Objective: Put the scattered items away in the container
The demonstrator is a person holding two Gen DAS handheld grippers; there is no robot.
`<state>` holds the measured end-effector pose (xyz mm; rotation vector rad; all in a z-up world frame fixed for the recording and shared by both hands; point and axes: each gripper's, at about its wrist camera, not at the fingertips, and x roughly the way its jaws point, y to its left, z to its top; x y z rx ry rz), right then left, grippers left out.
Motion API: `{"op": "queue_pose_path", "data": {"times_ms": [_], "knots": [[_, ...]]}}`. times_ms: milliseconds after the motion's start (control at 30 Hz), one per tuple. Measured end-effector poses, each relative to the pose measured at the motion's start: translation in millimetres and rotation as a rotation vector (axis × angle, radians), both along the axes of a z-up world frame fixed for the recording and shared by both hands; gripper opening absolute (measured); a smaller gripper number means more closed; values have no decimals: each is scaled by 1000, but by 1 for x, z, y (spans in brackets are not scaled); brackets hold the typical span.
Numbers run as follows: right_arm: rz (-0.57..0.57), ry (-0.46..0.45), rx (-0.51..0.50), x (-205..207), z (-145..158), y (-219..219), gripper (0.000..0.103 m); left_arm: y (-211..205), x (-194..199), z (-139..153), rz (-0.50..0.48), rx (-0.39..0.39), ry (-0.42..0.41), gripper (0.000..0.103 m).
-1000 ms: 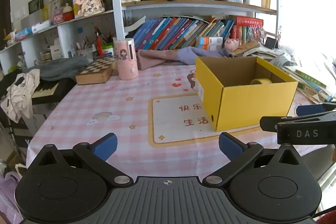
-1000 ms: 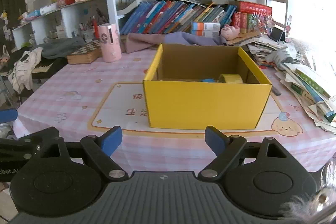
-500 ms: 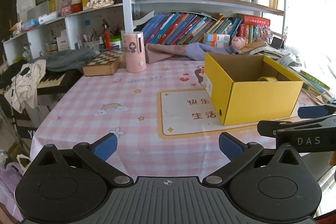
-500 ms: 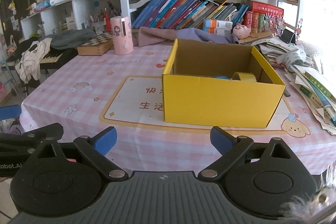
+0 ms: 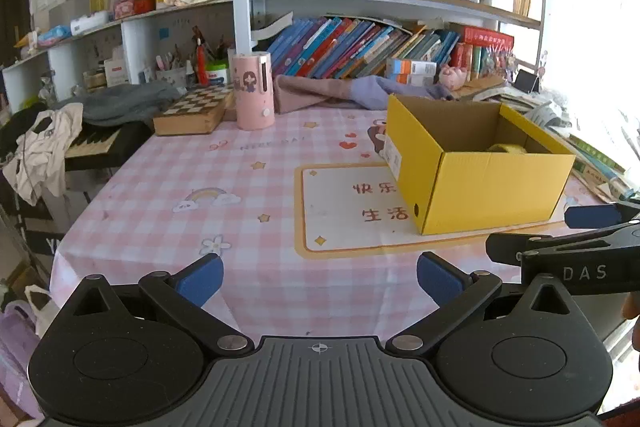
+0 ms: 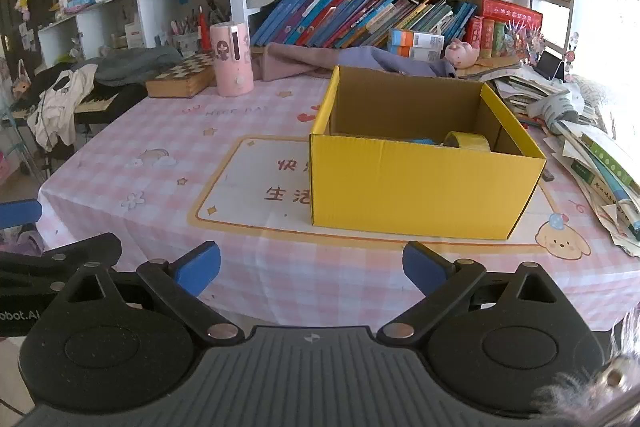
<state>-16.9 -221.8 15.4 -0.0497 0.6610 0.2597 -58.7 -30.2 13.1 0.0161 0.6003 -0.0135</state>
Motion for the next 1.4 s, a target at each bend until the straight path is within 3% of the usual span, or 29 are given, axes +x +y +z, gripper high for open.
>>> {"op": "queue_pose_path", "data": {"times_ms": [567, 1400], "knots": [[-10, 18, -2, 4, -3, -3, 100, -8, 4, -1, -18, 41, 21, 103], [3, 43, -15, 9, -6, 3, 100, -4, 7, -5, -35, -11, 50, 103]]}}
